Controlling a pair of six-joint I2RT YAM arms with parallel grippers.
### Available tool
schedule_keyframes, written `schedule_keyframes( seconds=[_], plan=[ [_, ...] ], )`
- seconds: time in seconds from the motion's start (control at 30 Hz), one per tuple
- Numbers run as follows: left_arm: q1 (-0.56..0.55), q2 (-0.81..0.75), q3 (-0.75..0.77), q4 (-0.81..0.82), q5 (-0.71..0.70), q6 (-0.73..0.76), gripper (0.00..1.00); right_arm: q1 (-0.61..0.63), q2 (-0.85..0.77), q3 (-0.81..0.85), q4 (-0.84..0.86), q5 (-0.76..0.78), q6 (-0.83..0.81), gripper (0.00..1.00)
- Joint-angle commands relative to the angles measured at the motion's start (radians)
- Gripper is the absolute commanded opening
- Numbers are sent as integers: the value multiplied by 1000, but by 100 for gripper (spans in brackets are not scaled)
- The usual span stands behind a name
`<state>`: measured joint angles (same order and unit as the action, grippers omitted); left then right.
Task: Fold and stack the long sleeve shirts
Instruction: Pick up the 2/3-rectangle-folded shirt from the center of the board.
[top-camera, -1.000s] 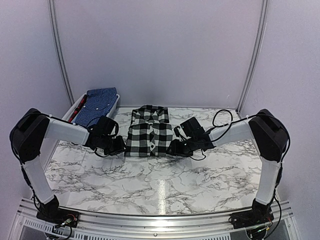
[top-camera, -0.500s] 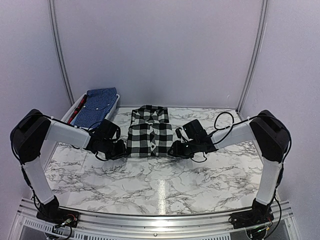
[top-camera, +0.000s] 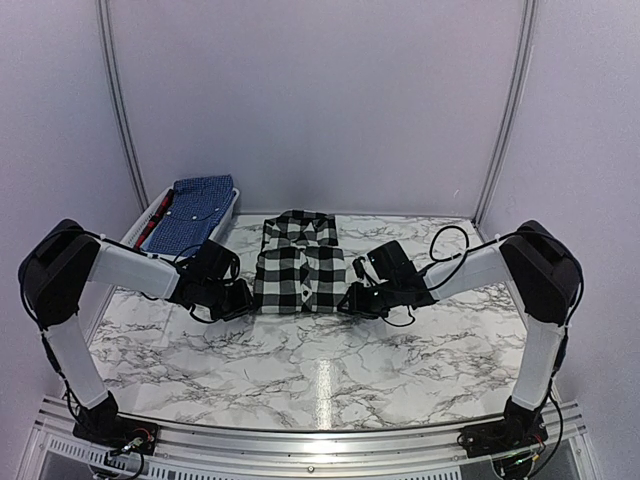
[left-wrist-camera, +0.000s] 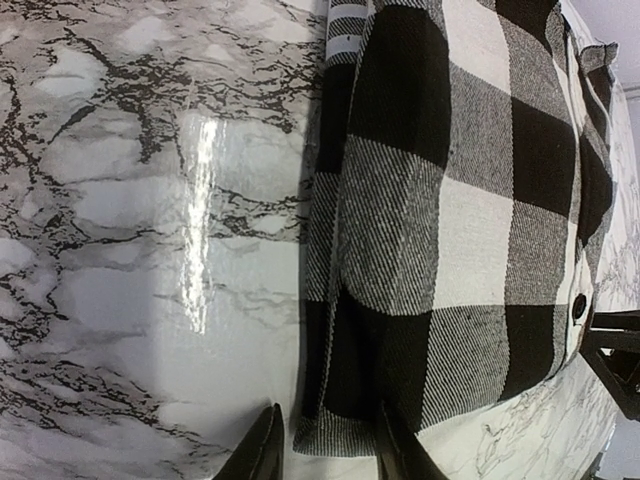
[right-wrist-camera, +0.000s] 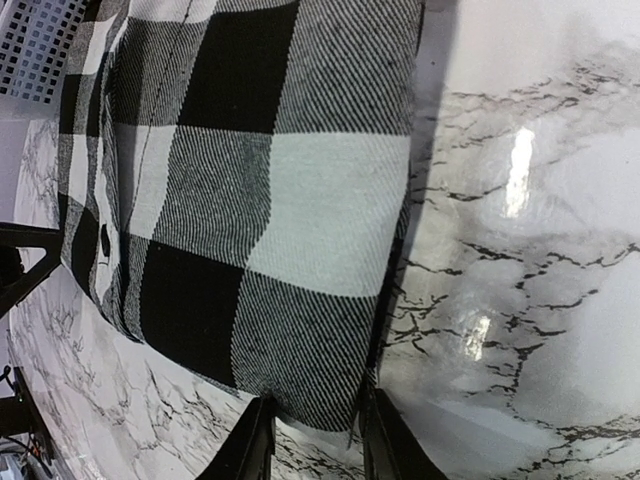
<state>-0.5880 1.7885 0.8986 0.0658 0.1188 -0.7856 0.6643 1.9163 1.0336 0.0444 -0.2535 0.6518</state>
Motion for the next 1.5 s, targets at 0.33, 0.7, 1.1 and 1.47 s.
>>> schedule_keyframes(
  seconds=[0.33, 0.7, 1.1, 1.47],
  plan=[
    [-14, 33, -22, -33, 39, -81, 21, -8, -3, -21, 14, -1, 3, 22],
    [-21, 36, -34, 29, 57, -144, 0, -9, -30, -33, 14, -6, -12, 0],
    [-165, -107, -185, 23, 2, -230, 0, 82, -237, -243, 4, 25, 54, 0],
    [-477, -359, -364, -21, -194, -463, 0, 320, -601, -494, -86, 141, 250, 0]
  ],
)
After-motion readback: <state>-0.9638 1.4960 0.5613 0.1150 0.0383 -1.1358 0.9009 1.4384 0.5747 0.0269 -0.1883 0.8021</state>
